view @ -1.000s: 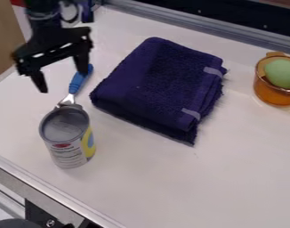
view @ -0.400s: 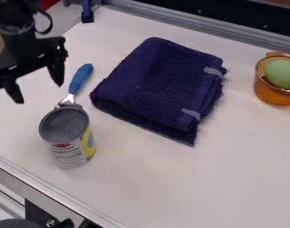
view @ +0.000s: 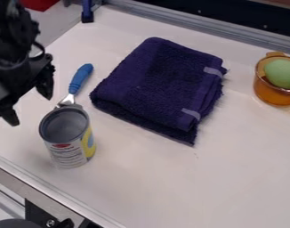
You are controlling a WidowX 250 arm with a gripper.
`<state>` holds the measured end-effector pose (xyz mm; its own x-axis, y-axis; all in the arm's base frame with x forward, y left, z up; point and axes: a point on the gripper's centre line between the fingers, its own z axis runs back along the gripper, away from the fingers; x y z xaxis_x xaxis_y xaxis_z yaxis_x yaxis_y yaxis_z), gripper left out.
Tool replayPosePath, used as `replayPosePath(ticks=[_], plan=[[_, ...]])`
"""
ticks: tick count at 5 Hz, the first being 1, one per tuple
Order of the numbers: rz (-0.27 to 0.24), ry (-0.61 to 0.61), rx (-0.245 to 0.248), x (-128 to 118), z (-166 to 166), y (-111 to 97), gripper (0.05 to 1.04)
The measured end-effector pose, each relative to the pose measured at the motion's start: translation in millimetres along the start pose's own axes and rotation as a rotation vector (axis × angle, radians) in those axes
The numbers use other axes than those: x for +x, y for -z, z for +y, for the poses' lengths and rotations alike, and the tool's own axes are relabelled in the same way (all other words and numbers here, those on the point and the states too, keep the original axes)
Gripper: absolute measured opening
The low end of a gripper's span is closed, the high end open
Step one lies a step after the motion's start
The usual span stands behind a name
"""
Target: Moved the can to the lower right of the counter
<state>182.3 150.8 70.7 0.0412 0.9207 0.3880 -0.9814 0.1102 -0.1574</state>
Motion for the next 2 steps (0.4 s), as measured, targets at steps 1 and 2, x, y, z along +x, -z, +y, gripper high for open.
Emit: replayPosePath(ticks=[1,2], plan=[[-0.043,-0.051,-0.020,-1.3,-7.0,0.5,0.999],[-0.024,-0.052,0.020,-9.5,-5.1,4.7,0.999]])
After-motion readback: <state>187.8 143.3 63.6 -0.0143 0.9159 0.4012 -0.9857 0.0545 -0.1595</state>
